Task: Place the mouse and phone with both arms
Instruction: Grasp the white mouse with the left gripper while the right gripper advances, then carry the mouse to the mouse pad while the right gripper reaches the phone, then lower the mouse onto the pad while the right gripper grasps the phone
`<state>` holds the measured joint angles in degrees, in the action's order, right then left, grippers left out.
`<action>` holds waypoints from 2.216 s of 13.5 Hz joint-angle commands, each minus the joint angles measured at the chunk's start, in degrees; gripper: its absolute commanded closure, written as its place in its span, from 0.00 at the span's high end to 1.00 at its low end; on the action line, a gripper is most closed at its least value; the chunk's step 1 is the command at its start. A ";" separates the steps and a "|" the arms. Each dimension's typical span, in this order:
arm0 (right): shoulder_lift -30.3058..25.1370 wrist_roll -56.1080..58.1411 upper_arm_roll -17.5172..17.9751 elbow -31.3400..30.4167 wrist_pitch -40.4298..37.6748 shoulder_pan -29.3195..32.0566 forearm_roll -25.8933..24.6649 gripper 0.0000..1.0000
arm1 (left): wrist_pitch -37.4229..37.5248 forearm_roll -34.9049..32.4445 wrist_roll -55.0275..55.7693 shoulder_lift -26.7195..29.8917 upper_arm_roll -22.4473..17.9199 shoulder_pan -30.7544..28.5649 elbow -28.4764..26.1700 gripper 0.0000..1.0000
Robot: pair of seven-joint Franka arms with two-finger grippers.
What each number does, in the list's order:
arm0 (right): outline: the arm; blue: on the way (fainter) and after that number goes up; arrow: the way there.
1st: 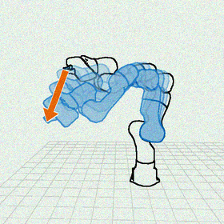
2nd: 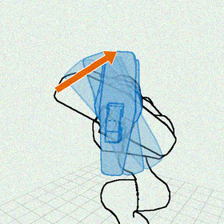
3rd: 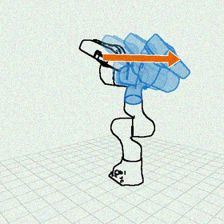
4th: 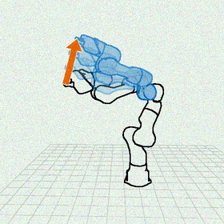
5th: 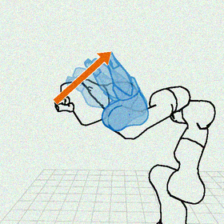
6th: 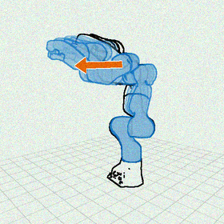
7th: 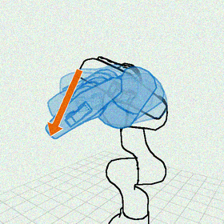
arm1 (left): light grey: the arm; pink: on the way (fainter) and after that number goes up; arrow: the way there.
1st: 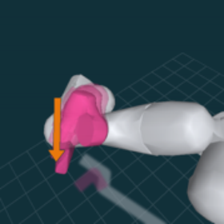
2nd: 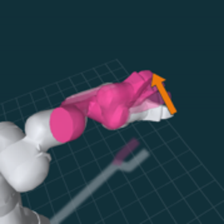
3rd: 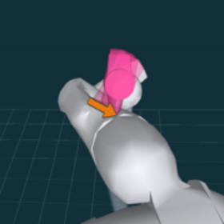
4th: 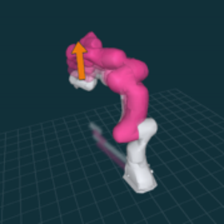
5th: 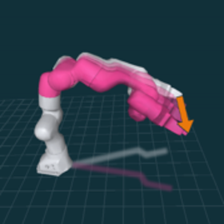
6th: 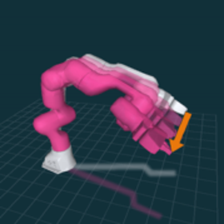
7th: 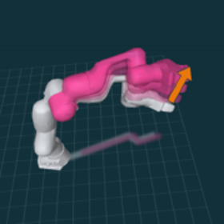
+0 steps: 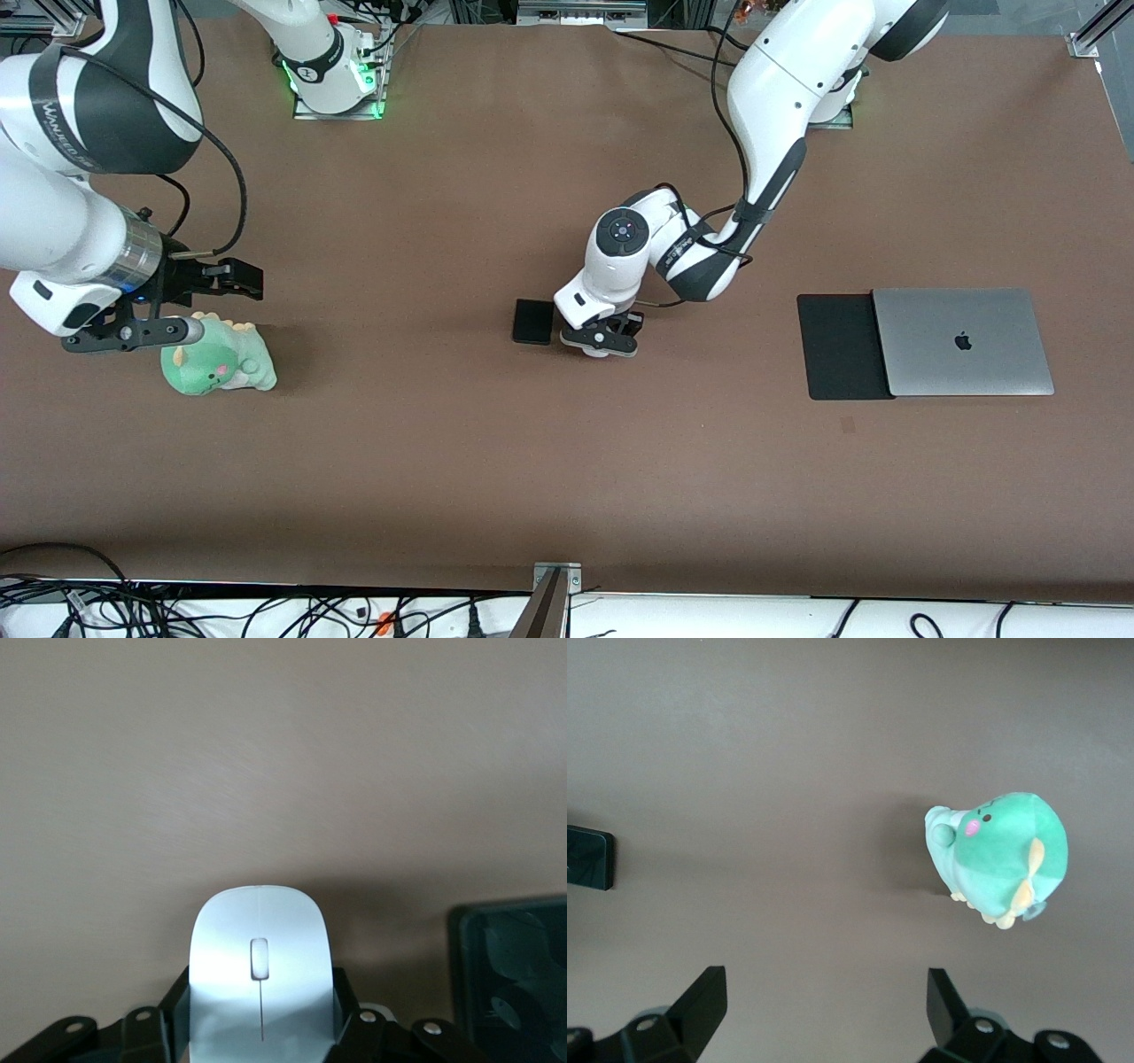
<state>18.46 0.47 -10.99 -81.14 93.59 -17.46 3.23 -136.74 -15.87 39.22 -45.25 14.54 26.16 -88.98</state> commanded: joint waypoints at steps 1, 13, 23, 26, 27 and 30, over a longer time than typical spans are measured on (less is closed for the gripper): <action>1.39 -0.73 0.00 -0.07 2.02 -1.17 0.81 1.00 | 9.88 -1.27 0.60 6.47 0.57 -4.08 -0.32 0.14; 11.32 -27.59 0.00 0.02 14.15 -13.02 5.65 1.00 | 31.36 5.02 -29.07 13.44 0.92 -33.52 -1.11 0.15; 22.58 -48.63 -0.18 -0.24 28.21 -28.15 1.45 1.00 | -2.45 6.82 -38.25 16.07 0.75 -42.24 -26.76 0.20; 25.21 -48.55 -0.26 -2.78 34.44 -30.79 -0.59 1.00 | -5.29 6.82 -38.16 15.63 0.75 -42.16 -28.71 0.38; 26.09 -48.63 -0.18 -3.67 37.16 -31.49 -1.03 1.00 | -5.20 6.82 -38.16 15.63 0.66 -42.16 -28.62 0.68; 28.73 -48.55 -0.26 -4.02 40.35 -32.99 -2.61 1.00 | -4.68 6.82 -38.07 15.89 0.57 -42.33 -28.18 1.00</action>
<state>46.45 -47.28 -10.51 -84.64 132.23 -49.24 2.53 -141.56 -9.00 2.21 -31.56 14.53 -15.15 -115.67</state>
